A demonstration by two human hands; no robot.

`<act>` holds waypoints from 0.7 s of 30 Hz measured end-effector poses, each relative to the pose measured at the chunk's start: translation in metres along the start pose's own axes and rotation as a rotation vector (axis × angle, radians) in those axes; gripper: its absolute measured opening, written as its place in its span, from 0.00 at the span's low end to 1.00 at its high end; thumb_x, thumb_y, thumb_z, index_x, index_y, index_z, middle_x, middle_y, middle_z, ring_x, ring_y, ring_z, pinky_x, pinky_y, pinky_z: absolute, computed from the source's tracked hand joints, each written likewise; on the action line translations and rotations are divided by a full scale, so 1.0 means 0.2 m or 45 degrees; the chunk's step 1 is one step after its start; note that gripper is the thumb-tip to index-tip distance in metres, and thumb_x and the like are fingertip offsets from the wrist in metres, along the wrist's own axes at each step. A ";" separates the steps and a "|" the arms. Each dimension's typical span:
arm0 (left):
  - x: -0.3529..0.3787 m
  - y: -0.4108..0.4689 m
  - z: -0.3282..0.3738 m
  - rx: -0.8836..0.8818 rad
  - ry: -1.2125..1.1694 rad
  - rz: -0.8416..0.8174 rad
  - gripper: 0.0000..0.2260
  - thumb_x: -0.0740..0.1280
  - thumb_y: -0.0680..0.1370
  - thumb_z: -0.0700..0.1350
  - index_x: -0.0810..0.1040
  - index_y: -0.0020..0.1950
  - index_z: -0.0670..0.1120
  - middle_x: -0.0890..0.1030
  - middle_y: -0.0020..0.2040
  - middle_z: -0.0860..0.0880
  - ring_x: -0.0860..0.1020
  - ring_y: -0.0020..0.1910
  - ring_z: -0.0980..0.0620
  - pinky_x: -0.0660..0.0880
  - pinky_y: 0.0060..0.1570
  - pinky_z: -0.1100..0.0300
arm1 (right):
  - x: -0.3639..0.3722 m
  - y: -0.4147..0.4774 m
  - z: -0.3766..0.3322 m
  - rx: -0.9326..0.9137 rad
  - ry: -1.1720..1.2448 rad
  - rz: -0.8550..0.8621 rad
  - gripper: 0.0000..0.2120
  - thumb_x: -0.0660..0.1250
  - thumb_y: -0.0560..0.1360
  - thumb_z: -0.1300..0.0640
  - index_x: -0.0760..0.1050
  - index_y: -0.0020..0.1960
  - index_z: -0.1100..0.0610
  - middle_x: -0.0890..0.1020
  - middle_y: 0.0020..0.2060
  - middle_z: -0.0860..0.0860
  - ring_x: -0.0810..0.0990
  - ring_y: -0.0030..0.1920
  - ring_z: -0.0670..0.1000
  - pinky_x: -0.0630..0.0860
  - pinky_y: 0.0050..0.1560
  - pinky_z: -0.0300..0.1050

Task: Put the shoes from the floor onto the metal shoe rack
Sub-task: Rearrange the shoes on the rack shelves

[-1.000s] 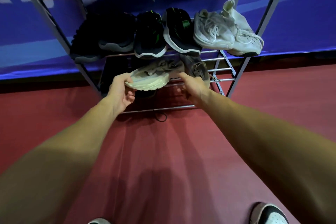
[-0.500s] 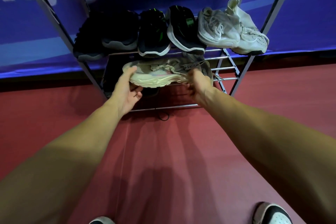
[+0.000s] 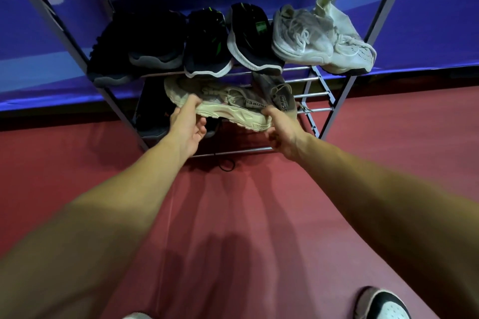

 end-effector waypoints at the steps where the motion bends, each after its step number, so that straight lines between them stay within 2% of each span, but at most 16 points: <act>1: 0.00 0.00 0.00 -0.006 0.003 -0.012 0.13 0.70 0.71 0.49 0.76 0.55 0.51 0.78 0.42 0.50 0.73 0.27 0.57 0.65 0.26 0.65 | -0.01 0.00 -0.01 -0.059 0.049 0.032 0.05 0.67 0.73 0.53 0.73 0.48 0.52 0.71 0.26 0.49 0.68 0.22 0.46 0.61 0.23 0.36; 3: -0.01 -0.01 -0.01 -0.024 -0.013 -0.056 0.14 0.69 0.71 0.53 0.78 0.55 0.52 0.80 0.45 0.50 0.76 0.32 0.56 0.65 0.28 0.64 | -0.02 0.02 -0.03 -0.151 0.171 0.112 0.13 0.68 0.73 0.56 0.75 0.57 0.52 0.75 0.30 0.48 0.70 0.22 0.45 0.64 0.21 0.34; 5: -0.03 -0.01 0.01 -0.045 -0.029 -0.067 0.15 0.67 0.71 0.57 0.80 0.55 0.52 0.83 0.45 0.51 0.79 0.36 0.55 0.65 0.29 0.63 | -0.04 0.04 -0.04 -0.159 0.256 0.166 0.13 0.69 0.73 0.52 0.78 0.56 0.53 0.75 0.29 0.47 0.70 0.22 0.44 0.63 0.20 0.34; 8: -0.04 0.00 0.03 -0.019 -0.071 -0.020 0.12 0.66 0.73 0.52 0.79 0.54 0.50 0.82 0.42 0.51 0.77 0.29 0.56 0.62 0.24 0.64 | -0.06 0.06 -0.04 -0.163 0.323 0.089 0.10 0.71 0.73 0.46 0.76 0.47 0.51 0.75 0.29 0.48 0.70 0.23 0.44 0.59 0.21 0.35; 11: -0.01 -0.01 0.04 0.032 -0.145 0.058 0.09 0.63 0.75 0.47 0.79 0.52 0.47 0.81 0.40 0.50 0.76 0.28 0.55 0.61 0.22 0.65 | -0.04 0.07 -0.05 -0.229 0.318 -0.004 0.09 0.70 0.76 0.51 0.73 0.54 0.51 0.78 0.30 0.46 0.73 0.22 0.42 0.63 0.21 0.33; 13: 0.02 -0.02 0.02 0.023 -0.229 0.064 0.09 0.62 0.75 0.45 0.78 0.53 0.47 0.80 0.39 0.49 0.77 0.29 0.55 0.62 0.22 0.65 | 0.00 0.06 -0.04 -0.209 0.228 -0.084 0.11 0.71 0.76 0.49 0.73 0.53 0.53 0.80 0.28 0.46 0.77 0.29 0.48 0.70 0.31 0.36; 15: 0.06 -0.04 -0.01 -0.002 -0.304 0.012 0.11 0.62 0.74 0.43 0.77 0.55 0.46 0.81 0.42 0.49 0.79 0.31 0.54 0.62 0.23 0.65 | 0.06 0.05 -0.03 -0.104 0.074 -0.186 0.15 0.71 0.75 0.43 0.77 0.52 0.53 0.86 0.36 0.50 0.79 0.33 0.49 0.70 0.39 0.42; 17: 0.11 -0.07 -0.06 -0.030 -0.276 -0.074 0.13 0.64 0.72 0.42 0.77 0.56 0.46 0.82 0.47 0.47 0.80 0.35 0.53 0.65 0.25 0.65 | 0.15 0.04 -0.03 -0.071 0.028 -0.275 0.20 0.70 0.74 0.39 0.80 0.57 0.52 0.87 0.44 0.51 0.78 0.32 0.46 0.67 0.34 0.41; 18: 0.13 -0.09 -0.09 -0.041 -0.238 -0.120 0.12 0.65 0.73 0.42 0.78 0.56 0.46 0.83 0.48 0.46 0.80 0.36 0.53 0.66 0.27 0.64 | 0.19 0.03 -0.04 -0.078 0.056 -0.296 0.22 0.71 0.73 0.39 0.80 0.59 0.54 0.86 0.45 0.51 0.78 0.31 0.45 0.66 0.32 0.39; 21: 0.13 -0.11 -0.16 -0.049 -0.043 -0.241 0.11 0.69 0.73 0.48 0.82 0.55 0.49 0.85 0.50 0.48 0.81 0.39 0.54 0.68 0.35 0.61 | 0.27 0.05 -0.04 -0.070 0.176 -0.192 0.26 0.75 0.72 0.46 0.77 0.63 0.59 0.82 0.40 0.50 0.77 0.29 0.44 0.66 0.26 0.37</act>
Point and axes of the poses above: each hand's wrist, its own y-axis towards the middle knuckle, its own x-axis out of the palm, z = x × y, the point moved 2 cm from there along y, towards the middle knuckle
